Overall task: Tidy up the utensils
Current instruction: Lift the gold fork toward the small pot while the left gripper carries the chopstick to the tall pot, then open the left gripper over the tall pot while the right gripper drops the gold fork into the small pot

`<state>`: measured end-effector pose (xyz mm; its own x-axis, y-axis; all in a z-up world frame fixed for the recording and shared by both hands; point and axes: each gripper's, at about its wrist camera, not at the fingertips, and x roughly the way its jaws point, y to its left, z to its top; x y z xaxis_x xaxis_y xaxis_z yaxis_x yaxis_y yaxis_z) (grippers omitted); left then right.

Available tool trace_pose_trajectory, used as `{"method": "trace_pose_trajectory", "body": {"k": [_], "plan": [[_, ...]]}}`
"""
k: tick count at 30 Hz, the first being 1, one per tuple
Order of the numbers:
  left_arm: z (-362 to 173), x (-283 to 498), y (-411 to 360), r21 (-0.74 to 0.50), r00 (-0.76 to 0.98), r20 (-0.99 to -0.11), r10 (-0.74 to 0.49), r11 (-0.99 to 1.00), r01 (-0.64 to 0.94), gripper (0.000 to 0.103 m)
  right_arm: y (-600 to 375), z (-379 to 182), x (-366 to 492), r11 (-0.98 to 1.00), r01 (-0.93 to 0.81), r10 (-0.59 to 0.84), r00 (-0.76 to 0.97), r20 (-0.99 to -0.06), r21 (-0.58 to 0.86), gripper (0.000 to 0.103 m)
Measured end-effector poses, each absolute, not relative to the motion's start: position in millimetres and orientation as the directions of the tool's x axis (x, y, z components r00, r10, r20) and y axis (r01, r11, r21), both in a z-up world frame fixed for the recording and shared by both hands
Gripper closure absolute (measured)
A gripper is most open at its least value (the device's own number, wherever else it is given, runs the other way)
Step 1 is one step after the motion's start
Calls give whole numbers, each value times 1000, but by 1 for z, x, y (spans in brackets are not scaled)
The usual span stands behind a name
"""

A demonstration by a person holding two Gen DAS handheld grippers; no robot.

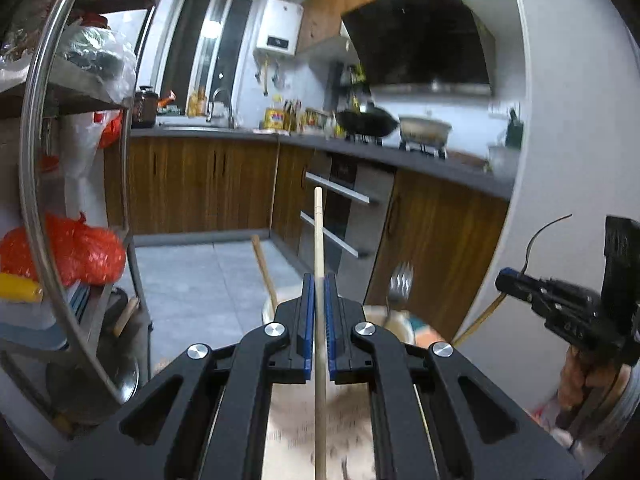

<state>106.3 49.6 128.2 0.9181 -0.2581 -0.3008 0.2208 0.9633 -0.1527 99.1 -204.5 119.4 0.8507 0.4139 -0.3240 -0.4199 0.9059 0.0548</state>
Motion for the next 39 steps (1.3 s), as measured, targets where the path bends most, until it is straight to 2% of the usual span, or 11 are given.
{"method": "trace_pose_trajectory", "body": {"k": [7,16,20,26,36,39], "plan": [[139,156,46,-230,922,-245,-299,942,245,98,-188,143,133,877,-465,480,830,-284,123,96],[126,189,24,-186,954,-149,-260,955,231,98,-166,138,166,856,-490,517,821,-241,166,96],[115,196,13,-119,961,-152,-231,970,214,98,-160,126,180,859,-479,511,819,-259,180,96],[103,193,6,-36,954,-181,-240,971,237,98,-153,100,189,857,-478,515,786,-343,191,96],[88,184,9,-24,933,-260,-248,968,250,98,-137,69,188,858,-479,507,732,-454,186,96],[89,180,12,-40,930,-268,-251,967,250,94,-140,69,188,863,-470,499,736,-457,186,96]]}}
